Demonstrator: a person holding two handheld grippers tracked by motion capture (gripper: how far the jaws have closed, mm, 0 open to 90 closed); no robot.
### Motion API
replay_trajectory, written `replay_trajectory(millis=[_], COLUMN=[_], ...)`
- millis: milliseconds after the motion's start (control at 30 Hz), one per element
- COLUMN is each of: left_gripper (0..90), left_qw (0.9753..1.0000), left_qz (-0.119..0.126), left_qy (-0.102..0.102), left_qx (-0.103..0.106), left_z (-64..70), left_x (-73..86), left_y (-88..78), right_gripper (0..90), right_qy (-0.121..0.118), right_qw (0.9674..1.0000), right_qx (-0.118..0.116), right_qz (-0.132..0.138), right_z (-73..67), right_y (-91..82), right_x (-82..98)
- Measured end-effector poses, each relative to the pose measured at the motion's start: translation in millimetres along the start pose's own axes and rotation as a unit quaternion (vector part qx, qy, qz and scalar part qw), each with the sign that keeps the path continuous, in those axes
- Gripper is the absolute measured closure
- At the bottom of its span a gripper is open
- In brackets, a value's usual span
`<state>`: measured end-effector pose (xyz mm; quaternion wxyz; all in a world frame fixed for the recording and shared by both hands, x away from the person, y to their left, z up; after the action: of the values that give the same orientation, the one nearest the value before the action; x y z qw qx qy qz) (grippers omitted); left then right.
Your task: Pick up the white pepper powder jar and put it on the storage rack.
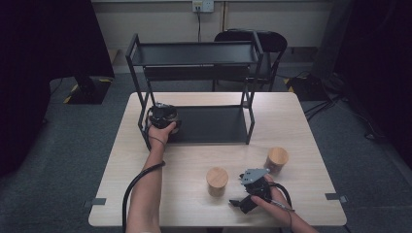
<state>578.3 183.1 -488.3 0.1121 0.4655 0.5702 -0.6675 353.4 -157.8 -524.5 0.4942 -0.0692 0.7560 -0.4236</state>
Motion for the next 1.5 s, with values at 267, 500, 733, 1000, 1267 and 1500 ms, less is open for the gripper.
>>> replay_trajectory(millis=[267,500,733,1000,1267,1500], left_gripper=[10.8,6.7,1.9,2.6,2.7,2.7], left_qw=[0.9999,0.9998,0.9997,0.9994,0.9993,0.9991], left_qz=[0.0,0.003,0.005,0.01,0.017,0.022], left_qy=[-0.013,-0.017,-0.021,-0.028,-0.025,-0.025], left_qx=[-0.002,0.001,0.01,0.019,0.024,0.026], left_z=[-0.8,-0.6,1.5,4.0,7.4,9.8], left_x=[2.4,2.9,3.8,7.8,12.0,13.1], left_y=[-5.3,-11.8,-16.9,-22.0,-26.6,-30.7], right_gripper=[0.0,0.0,0.0,0.0,0.0,0.0], right_qy=[0.0,-0.001,0.0,0.0,-0.001,0.0], right_qw=[1.0,1.0,1.0,1.0,1.0,1.0], right_qx=[0.0,0.0,0.0,0.0,0.0,0.0], right_qz=[0.0,0.0,0.0,0.0,-0.001,0.0], right_z=[0.0,0.1,0.0,0.1,0.1,0.0], right_y=[0.0,0.0,0.0,0.0,-0.1,0.0], right_x=[0.0,0.0,0.0,0.0,0.0,0.0])
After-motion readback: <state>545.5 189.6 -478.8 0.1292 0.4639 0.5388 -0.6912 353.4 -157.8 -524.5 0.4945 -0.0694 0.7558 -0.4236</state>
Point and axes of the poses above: each handheld gripper's, and its own axes: y roughly forward along the jaws, x roughly out of its underside, z roughly to its right, the point moved 2 cm from there along y, roughly forward along the jaws, and after that the axes turned 13 degrees about y, right-handed, at the moved point
